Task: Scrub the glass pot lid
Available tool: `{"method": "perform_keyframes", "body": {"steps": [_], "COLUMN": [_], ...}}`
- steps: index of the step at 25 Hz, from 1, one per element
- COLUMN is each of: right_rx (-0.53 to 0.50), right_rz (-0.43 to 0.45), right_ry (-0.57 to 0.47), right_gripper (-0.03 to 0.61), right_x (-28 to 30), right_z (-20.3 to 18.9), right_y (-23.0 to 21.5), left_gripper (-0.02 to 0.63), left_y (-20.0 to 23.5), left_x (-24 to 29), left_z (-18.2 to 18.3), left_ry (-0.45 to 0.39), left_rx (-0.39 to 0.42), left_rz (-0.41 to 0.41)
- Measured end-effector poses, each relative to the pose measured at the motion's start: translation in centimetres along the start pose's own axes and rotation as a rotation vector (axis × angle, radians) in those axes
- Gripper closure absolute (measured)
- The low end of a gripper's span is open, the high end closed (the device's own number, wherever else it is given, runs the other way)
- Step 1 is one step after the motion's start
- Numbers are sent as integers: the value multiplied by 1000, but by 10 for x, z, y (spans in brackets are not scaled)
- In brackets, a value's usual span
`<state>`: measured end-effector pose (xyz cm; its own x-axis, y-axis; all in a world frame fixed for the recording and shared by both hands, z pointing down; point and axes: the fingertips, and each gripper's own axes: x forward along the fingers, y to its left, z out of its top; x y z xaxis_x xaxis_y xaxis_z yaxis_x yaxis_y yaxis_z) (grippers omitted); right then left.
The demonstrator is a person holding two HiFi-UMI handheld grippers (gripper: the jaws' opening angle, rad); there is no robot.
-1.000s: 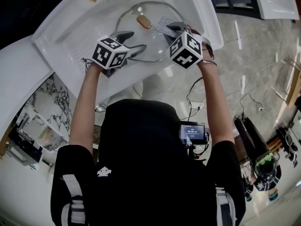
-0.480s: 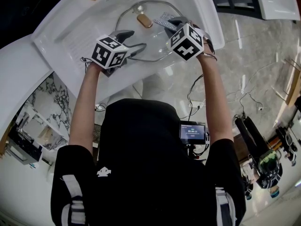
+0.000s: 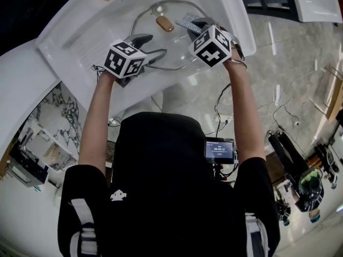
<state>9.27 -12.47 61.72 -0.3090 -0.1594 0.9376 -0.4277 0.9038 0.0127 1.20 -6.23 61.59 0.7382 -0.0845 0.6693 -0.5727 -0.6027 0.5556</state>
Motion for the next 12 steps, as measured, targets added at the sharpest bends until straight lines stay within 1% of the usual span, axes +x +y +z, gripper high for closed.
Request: {"method": "perform_keyframes", "body": {"steps": [12], "right_rx": [-25], "right_rz": [1], "right_ry": [5], "right_gripper": [510], "right_x": [-8], "right_z": [-3], "right_y": [9], "left_gripper": [318], "left_y": [0], "left_x": [1], "left_z": [1], "left_ry": [12], "left_rx": [1], "left_rz": [4]}}
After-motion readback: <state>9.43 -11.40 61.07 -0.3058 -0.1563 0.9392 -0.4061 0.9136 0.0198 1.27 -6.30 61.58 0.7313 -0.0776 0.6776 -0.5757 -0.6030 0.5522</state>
